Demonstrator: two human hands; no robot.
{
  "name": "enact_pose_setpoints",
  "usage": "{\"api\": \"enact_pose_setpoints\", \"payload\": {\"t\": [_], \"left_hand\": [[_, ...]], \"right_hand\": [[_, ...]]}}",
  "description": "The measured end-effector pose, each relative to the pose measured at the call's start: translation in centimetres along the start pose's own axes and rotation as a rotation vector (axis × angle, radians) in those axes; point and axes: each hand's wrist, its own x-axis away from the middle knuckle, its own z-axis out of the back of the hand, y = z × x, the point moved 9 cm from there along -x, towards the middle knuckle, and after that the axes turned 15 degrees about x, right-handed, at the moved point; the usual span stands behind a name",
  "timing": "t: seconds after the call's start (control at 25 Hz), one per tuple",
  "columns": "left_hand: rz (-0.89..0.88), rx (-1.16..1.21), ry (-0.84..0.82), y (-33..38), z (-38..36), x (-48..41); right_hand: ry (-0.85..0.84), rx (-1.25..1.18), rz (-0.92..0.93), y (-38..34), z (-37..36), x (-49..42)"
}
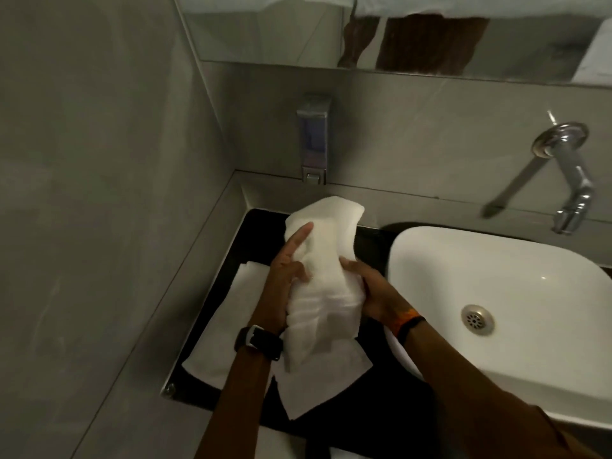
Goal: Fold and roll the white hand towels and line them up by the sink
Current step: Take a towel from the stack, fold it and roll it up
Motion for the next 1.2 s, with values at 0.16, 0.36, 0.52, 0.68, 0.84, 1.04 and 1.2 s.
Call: {"api": "enact_pose_setpoints", "payload": {"t": [0.16,0.36,0.52,0.68,0.84,1.04,1.2], "left_hand": [[0.008,0.046,0.032,-2.2,-2.4,0.2],[0.053,-0.122,-0.134,-7.2,-13.3,1.6],[0.147,-0.267,-0.244,-14.8,-25.4,3.0],[0.203,-0.319,-0.313,-23.1,-38.6,4.4],[0.231,-0.423,-0.381,-30.6,-48.6,5.3],[0.082,-0.573,-0.283,-36.7,-53.3,5.1],[0.234,-0.745,-0.195,-47.6,-49.2,5.7]], "right_hand": [[0.114,0.076,0.159,-2.3,6.0,6.6],[0.263,0.236,0.128,-4.5,15.1,16.8],[0.458,0.341,0.079,-4.2,27.1,26.2],[0.477,0.316,0.116,-2.3,38.3,34.8],[0.514,0.289,0.161,0.5,48.7,41.3],[0.656,0.189,0.170,5.4,59.0,43.4],[0.837,0.511,-0.166,13.1,64.7,44.4]]}}
